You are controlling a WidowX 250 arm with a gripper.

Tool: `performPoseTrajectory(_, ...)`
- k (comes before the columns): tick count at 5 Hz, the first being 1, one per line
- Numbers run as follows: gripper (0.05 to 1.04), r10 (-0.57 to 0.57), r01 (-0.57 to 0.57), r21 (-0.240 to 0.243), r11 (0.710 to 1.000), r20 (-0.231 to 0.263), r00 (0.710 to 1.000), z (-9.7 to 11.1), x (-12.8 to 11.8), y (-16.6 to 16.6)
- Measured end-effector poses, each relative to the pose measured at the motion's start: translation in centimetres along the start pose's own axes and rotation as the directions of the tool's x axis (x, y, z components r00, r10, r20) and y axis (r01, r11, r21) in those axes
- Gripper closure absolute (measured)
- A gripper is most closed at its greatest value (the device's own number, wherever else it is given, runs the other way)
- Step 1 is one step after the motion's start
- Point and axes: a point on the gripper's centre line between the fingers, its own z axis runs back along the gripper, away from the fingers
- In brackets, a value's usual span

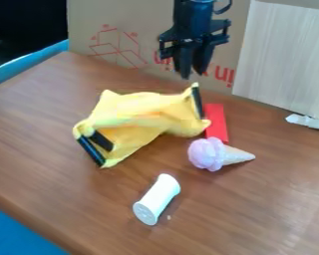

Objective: Fold the cloth from bottom left to upper right

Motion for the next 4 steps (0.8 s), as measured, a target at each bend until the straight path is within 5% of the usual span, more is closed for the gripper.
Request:
performPoseTrajectory(2,0.086,0.002,-0.002,-0.057,0.998,0.002,1.000,1.7,0.4,-1.8)
performPoseTrajectory(3,0.083,-0.090,0.088,-0.057,0.994,-0.042,0.995,2.9,-0.3,-1.0)
performPoseTrajectory(4,0.084,-0.216,0.211,-0.049,0.976,-0.138,0.967,7.1,0.6,3.1)
